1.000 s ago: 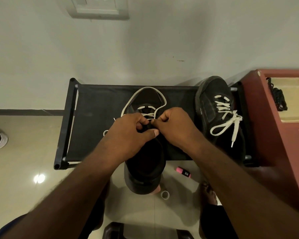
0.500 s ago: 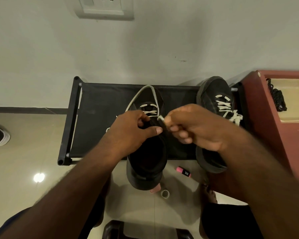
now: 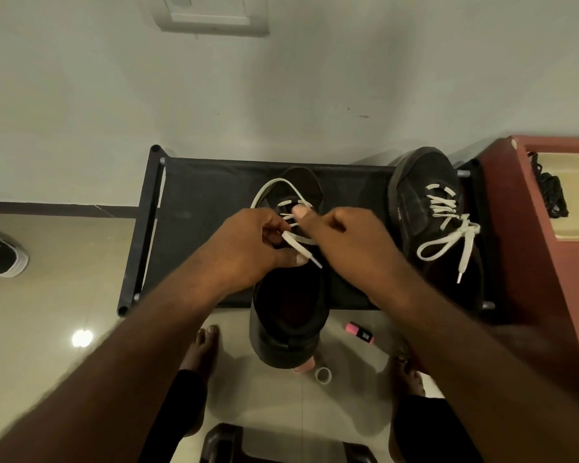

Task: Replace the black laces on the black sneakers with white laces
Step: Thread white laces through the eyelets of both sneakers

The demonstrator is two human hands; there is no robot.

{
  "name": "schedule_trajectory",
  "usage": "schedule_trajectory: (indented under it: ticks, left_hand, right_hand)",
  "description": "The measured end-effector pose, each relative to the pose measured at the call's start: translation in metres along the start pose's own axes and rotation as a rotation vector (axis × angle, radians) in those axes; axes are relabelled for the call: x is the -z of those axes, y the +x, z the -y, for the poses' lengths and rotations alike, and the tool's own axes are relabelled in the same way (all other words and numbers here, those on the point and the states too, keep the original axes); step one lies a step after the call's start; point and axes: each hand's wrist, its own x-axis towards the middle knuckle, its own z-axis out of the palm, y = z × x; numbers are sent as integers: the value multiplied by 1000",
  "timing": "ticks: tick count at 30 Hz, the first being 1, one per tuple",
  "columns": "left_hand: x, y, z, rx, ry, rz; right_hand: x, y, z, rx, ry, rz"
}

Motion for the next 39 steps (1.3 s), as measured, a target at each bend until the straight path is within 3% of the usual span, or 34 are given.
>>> schedule_trajectory:
  ticks: [3,10,14,17,20,22,24,26,29,32,35,39]
  left_hand:
    - [-5,1,0,-42,64,-2]
    - [-10,3,1,-3,77,5]
    - [-10,6,2,18,73,3]
    - [-8,5,1,55,39,23]
    - [2,2,1,95,-108,47]
    - [9,2,3,123,-236,-4]
    - [12,4,7,126,-255,-131]
    - [10,8,12,127,-181,-207]
    - [4,11,17,140,-75,-168]
    - [-2,13,17,111,46,-194]
    - [-8,16,13,96,111,-228]
    - [-9,19,13,99,135,-218]
  right_hand:
    - [-12,2,0,3,-111,-49]
    - [9,11,-4,-223,252,146]
    - [17,11,-7,-163,169,188]
    - [41,6,4,59,552,232]
    - [72,-4,21,303,1123,480]
    - [83,-8,25,316,1235,585]
    - [87,-7,15,262,1054,637]
    - [81,-6,2,170,628,645]
    - [51,-5,-10,25,106,360]
    - [19,1,-15,29,-4,-4]
    - [3,9,-19,-9,-20,-27]
    - [0,17,-23,106,-124,20]
